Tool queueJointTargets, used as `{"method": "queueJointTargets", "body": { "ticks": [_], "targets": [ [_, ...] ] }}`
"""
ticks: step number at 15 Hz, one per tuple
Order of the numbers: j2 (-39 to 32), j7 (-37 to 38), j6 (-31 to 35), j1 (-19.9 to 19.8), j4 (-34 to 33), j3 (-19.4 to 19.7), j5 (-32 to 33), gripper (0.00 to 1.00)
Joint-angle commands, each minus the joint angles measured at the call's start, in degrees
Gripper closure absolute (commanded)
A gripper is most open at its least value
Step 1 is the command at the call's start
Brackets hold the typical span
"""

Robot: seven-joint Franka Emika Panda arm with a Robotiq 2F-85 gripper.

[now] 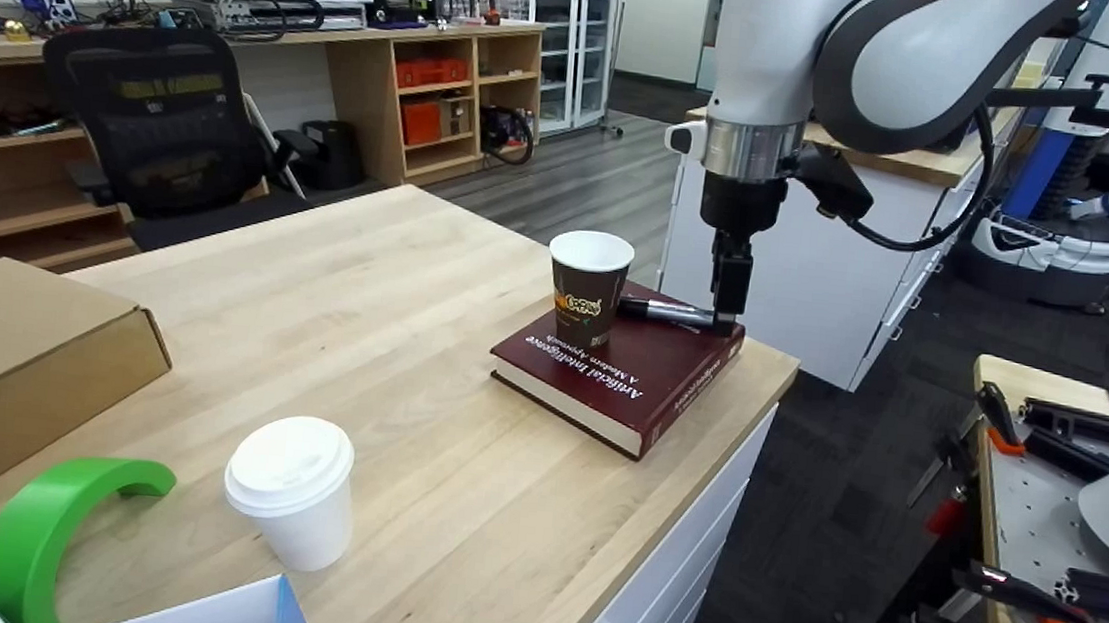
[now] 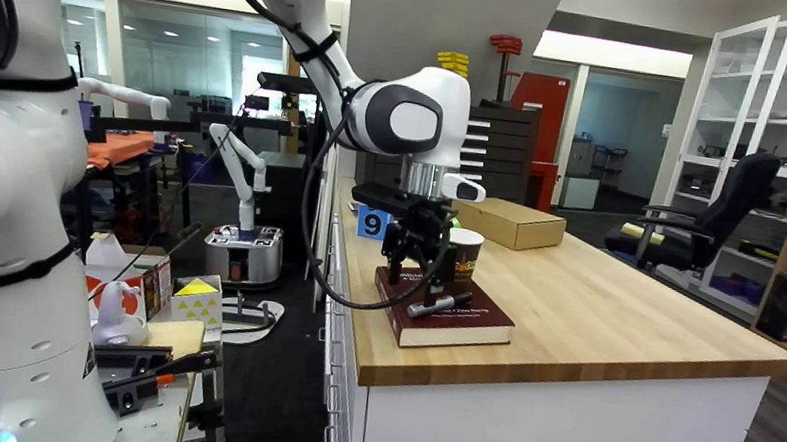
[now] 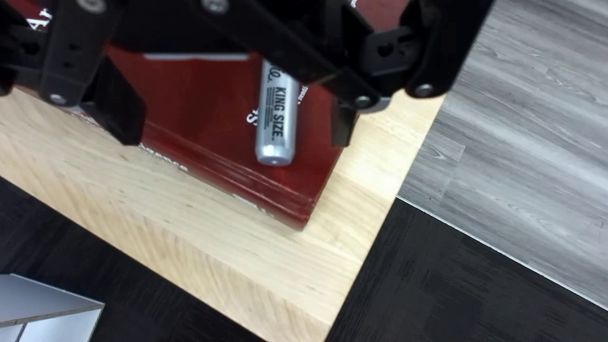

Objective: Place the black marker inside the brown coffee cup

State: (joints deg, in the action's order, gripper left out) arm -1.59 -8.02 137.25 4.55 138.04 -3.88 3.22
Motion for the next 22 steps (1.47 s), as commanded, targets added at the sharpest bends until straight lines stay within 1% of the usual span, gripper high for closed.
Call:
{"method": "queueJointTargets", "body": {
  "ticks": [1, 2, 3, 4, 9, 11, 14, 16, 19, 22],
  "targets": [
    [-2.8, -0.8, 2.1, -0.3, -0.8, -0.1, 0.4, 0.0],
    [-3.4, -0.8, 2.9, -0.3, -0.8, -0.1, 0.6, 0.25],
    [-3.8, -1.1, 3.4, -0.3, -0.9, -0.1, 0.6, 0.26],
    [-3.9, -0.9, 4.2, -0.4, -0.9, -0.1, 0.6, 0.32],
    [-3.2, -0.7, 7.0, -0.6, -0.5, 0.1, 0.7, 0.67],
    [-2.9, -0.4, 7.9, -0.6, -0.1, 0.3, 1.0, 0.78],
    [-2.3, -0.3, 8.1, -0.8, 0.4, 0.4, 1.0, 0.99],
    [-1.4, 0.4, 7.2, -0.9, 0.7, 0.8, 1.4, 0.94],
    [1.7, 1.9, 5.7, -1.3, 1.5, 1.6, 4.0, 0.94],
    [4.8, 2.7, 3.8, -1.7, 1.3, 2.2, 8.5, 0.94]
  ]
}}
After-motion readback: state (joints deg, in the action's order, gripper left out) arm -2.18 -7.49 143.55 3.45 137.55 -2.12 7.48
